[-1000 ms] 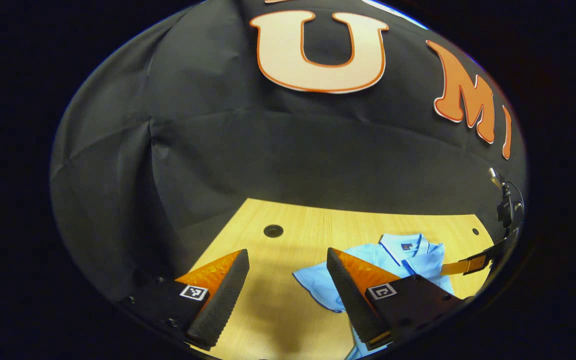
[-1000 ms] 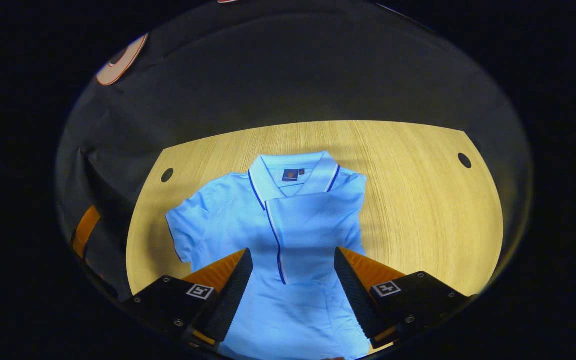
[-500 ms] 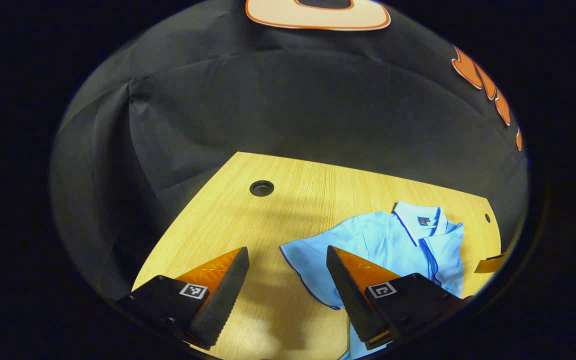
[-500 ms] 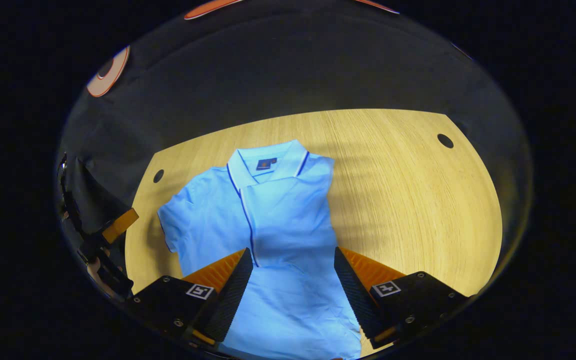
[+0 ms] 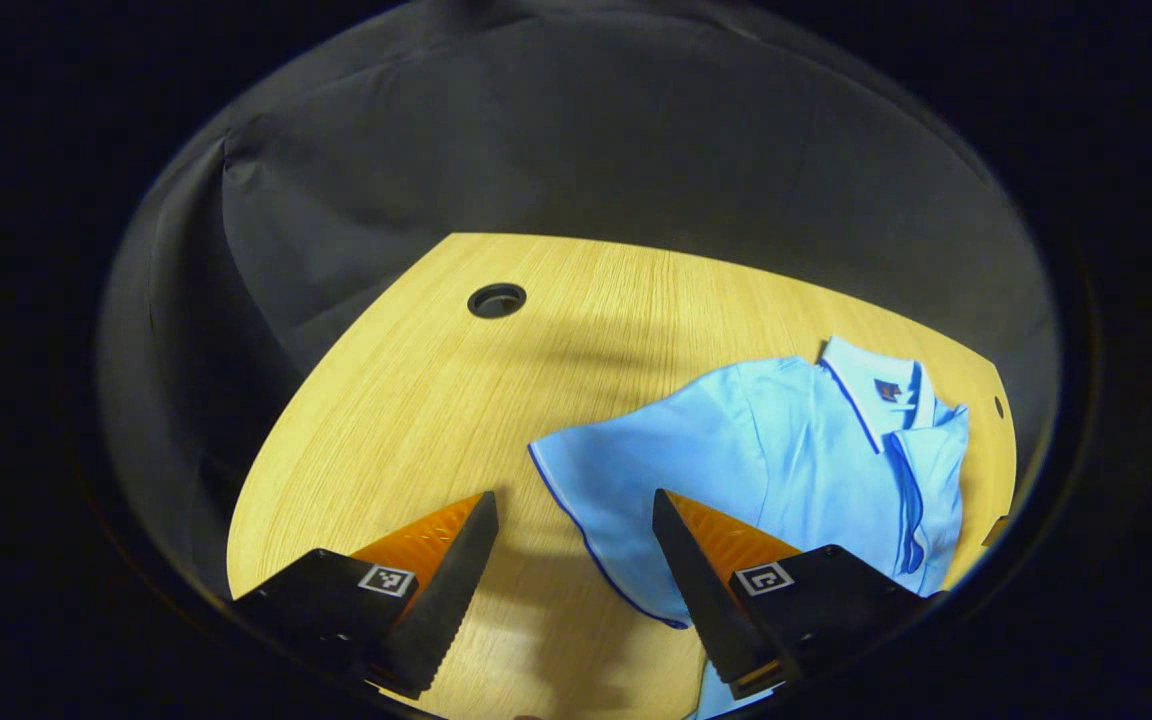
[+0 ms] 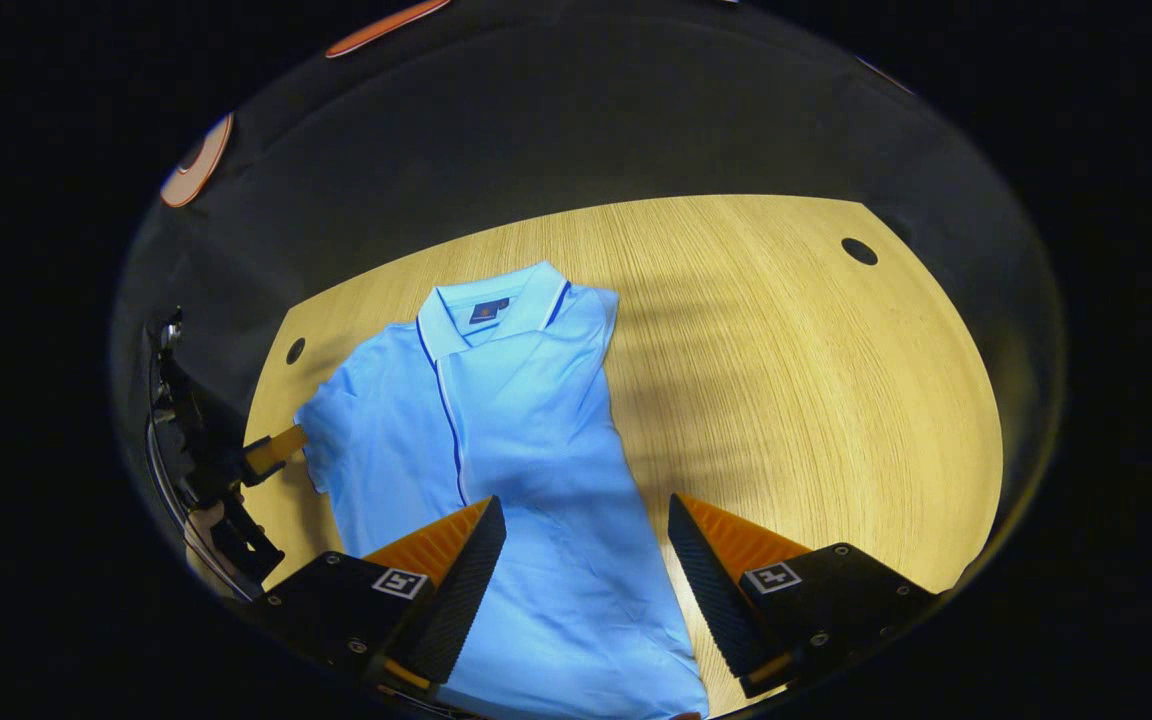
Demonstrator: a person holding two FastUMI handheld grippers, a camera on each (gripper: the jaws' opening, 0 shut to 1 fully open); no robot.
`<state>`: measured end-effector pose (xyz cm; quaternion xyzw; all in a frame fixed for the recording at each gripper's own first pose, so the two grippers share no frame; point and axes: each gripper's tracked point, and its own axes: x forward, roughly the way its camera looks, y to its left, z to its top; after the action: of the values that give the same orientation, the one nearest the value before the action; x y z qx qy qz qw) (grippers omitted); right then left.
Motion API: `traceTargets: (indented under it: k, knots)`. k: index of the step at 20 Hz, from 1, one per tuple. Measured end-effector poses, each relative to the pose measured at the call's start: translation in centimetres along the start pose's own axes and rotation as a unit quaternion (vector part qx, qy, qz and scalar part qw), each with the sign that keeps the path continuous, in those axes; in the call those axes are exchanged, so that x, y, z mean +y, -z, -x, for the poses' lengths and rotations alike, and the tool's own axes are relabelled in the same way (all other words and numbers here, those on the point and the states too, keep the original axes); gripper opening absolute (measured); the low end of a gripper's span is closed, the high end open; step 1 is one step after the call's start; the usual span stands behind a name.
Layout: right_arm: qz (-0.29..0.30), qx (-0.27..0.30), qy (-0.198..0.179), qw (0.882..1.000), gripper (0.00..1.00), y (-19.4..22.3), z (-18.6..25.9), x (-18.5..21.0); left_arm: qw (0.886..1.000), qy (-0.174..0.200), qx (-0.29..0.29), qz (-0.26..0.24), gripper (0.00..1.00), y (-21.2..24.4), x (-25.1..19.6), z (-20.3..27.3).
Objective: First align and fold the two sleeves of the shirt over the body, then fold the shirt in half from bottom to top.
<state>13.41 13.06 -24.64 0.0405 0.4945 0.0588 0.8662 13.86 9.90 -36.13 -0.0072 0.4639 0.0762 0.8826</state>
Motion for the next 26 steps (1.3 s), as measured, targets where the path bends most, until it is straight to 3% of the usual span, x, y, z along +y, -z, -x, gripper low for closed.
traceTargets:
  k: [8, 10, 15, 16, 20, 26]
  knots:
    - [-0.015, -0.001, -0.005, 1.0, 0.99, -0.1, 0.3, -0.6, 1.0, -0.006, 0.006, 0.004, 1.0, 0.4, -0.3, -0.6]
    - [-0.022, 0.0, -0.01, 1.0, 0.99, -0.1, 0.4, -0.3, 1.0, 0.002, -0.001, -0.008, 0.86, 0.2, -1.6, -1.0]
    - [-0.022, 0.004, -0.018, 1.0, 0.99, 0.8, 0.6, 0.1, 1.0, 0.008, -0.012, -0.015, 0.1, -0.2, -3.0, -1.2]
    - [-0.022, 0.003, -0.019, 1.0, 0.99, 0.9, 0.6, 0.1, 1.0, 0.011, -0.006, -0.022, 0.05, -0.3, -3.1, -1.1]
    - [-0.026, 0.0, -0.024, 0.999, 0.99, 1.5, 0.9, 0.0, 0.997, 0.075, -0.007, -0.003, 0.04, -0.4, -4.6, -0.8]
    - [-0.038, -0.006, -0.022, 0.999, 0.99, 1.8, 1.8, -1.4, 0.991, 0.122, -0.052, -0.013, 0.04, -3.8, -7.6, 3.5]
